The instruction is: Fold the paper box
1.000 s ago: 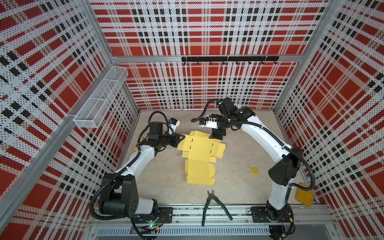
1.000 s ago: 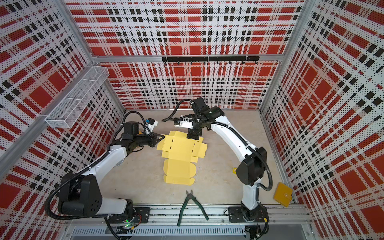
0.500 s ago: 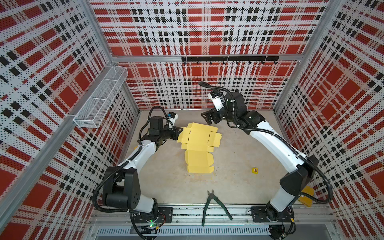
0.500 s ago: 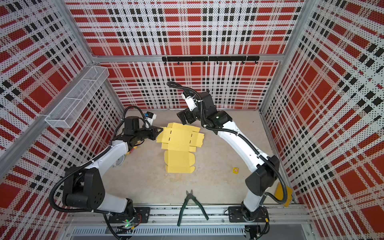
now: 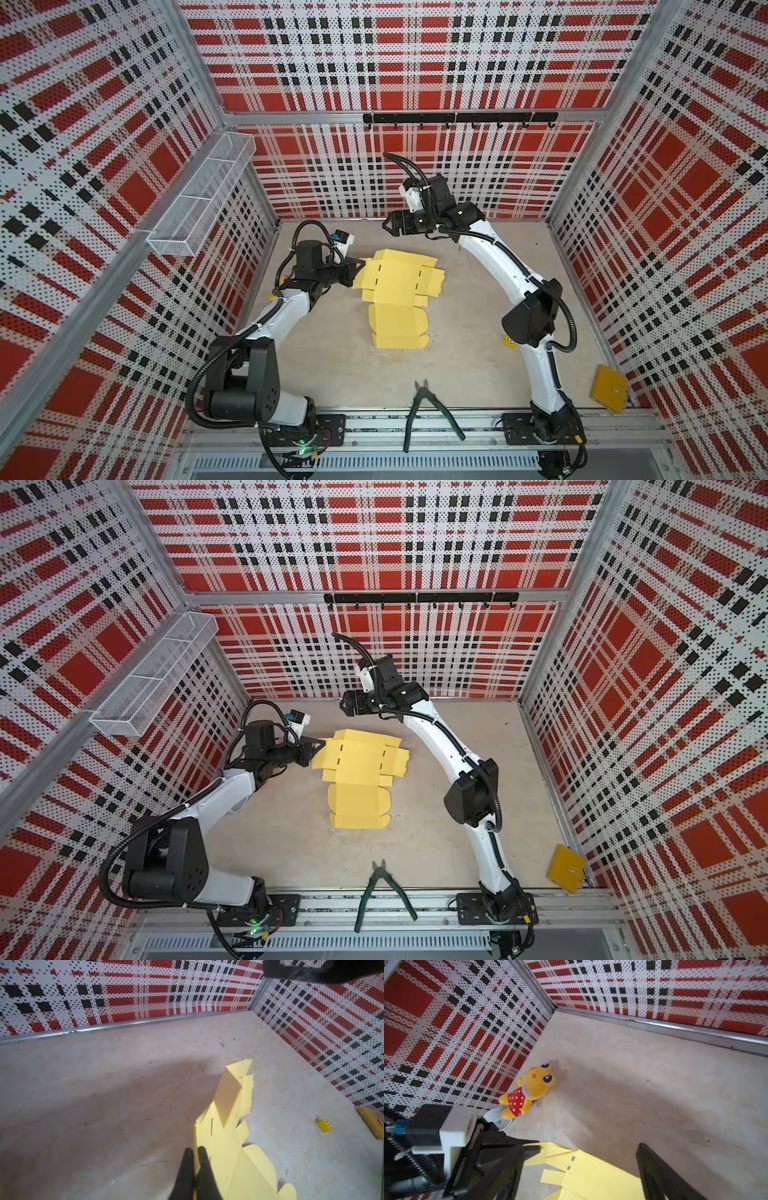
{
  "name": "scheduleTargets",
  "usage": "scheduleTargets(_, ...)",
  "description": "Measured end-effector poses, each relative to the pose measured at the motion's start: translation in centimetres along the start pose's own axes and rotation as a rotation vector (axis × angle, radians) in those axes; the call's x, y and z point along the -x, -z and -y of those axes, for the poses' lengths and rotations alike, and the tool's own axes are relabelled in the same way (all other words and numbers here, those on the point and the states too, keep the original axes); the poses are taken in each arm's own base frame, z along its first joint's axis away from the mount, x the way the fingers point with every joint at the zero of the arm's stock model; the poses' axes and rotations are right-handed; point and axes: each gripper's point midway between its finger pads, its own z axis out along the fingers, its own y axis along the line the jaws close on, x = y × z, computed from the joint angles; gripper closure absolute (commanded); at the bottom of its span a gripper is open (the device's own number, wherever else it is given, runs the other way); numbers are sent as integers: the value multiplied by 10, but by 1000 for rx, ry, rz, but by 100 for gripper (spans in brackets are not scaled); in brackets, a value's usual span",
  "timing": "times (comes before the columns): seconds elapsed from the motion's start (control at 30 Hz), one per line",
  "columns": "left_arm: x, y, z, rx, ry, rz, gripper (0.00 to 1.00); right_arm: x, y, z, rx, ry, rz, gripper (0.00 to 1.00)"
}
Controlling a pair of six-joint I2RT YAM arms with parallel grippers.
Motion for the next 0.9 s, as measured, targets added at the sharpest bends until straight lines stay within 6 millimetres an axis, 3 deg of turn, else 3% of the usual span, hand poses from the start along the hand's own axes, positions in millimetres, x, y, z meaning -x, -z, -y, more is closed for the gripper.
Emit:
scheduleTargets(0.3, 4, 0, 5, -27, -13, 17, 100, -16, -34, 5, 49, -61, -60, 19)
scheduleTargets(0.47, 5, 0, 5, -30, -13, 18, 100, -24, -42, 6, 47, -49, -82, 20)
scheduleTargets(0.7, 5, 0, 5, -30, -9, 18, 100, -31, -37, 1, -30, -16, -93, 30)
scheduleTargets(0.9, 5, 0, 6, -34, -4, 18, 100, -37, -16, -3, -137, -76, -91, 38)
